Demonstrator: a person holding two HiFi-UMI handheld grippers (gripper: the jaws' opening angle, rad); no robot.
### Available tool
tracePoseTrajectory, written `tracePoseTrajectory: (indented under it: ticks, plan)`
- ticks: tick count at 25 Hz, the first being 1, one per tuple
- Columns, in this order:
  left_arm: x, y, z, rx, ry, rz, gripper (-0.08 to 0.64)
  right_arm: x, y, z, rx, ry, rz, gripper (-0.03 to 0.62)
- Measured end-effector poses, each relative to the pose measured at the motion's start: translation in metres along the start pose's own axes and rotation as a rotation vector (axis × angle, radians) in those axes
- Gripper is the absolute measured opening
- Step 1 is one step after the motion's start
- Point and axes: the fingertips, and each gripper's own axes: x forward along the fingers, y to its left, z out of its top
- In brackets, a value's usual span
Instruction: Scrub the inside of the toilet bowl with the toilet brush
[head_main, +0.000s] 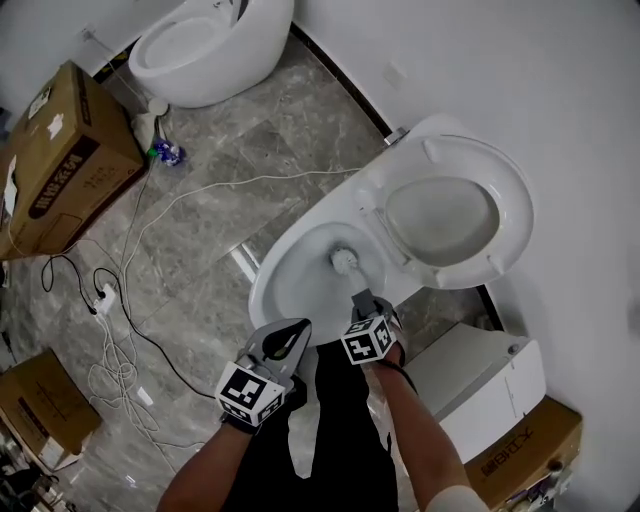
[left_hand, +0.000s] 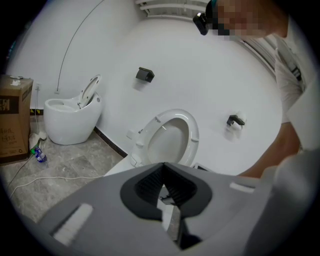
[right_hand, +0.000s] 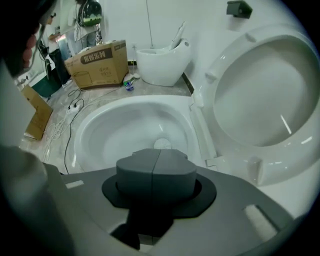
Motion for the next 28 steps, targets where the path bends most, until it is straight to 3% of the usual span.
tracePoseTrajectory:
  ticks: [15,28]
  plan:
    - [-0.075,-0.093,0.115,0.026,0.006,-0.027,0.005,-0.282,-0.002,0.010,0.178,-0.312,0.093,0.166]
    - [-0.125,-0.160,0.235,0.088,-0.124,-0.043,0.005,-0.486,-0.026,0.077,0.262,-0.724,0.082,0.166]
